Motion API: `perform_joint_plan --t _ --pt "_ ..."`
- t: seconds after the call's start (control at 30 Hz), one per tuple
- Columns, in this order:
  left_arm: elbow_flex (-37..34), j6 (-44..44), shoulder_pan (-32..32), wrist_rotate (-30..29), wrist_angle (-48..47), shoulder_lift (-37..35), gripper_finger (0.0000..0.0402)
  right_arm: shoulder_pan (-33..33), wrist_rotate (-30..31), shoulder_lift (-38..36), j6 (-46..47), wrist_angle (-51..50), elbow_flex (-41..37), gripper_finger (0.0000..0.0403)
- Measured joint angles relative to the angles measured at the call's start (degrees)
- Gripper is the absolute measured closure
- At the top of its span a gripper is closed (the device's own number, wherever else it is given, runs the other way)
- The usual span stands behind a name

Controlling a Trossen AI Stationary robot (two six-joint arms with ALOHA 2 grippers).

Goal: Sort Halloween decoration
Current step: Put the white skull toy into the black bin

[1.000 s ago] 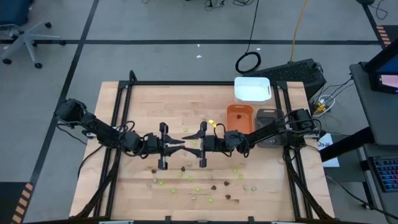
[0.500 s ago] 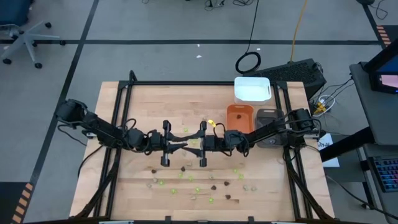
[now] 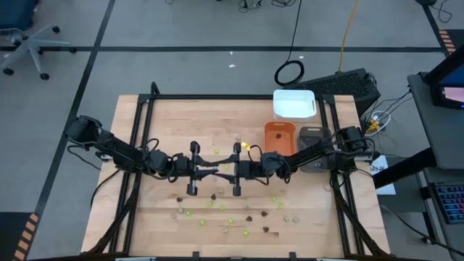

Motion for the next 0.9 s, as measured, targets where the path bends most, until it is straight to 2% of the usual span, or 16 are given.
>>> perform_joint_plan --t 0.13,0.27,0.33,0.43,0.53,0.8,0.9 --pt "0.0 -0.2 -0.4 4.6 0.5 -0.1 0.0352 2.2 7.0 0.2 -13.7 -4.0 0.0 0.0219" --pt "0.0 1.4 -1.0 12.5 -1.4 -0.1 0.0352 5.1 17.1 0.2 -33.1 -5.4 0.0 0.0190" --pt "0.0 1.1 -1.2 15.2 -1.4 -0.1 0.0352 6.7 20.2 0.1 -42.1 -6.4 0.0 0.0184" --pt "0.0 -1.1 -1.2 15.6 -1.5 -0.1 0.0352 8.7 20.5 0.2 -52.5 -6.3 0.0 0.0183" --pt "0.0 -4.6 -0.6 15.2 -2.1 -0.1 0.0352 10.0 20.5 0.2 -59.1 -4.5 0.0 0.0188" --pt "0.0 -10.0 -0.6 13.7 -5.4 -0.1 0.0352 11.2 20.0 0.2 -65.5 -0.3 0.0 0.0194" --pt "0.0 -11.0 -0.6 12.1 -5.4 -0.1 0.0352 10.6 15.9 0.2 -64.5 -0.8 0.1 0.0195"
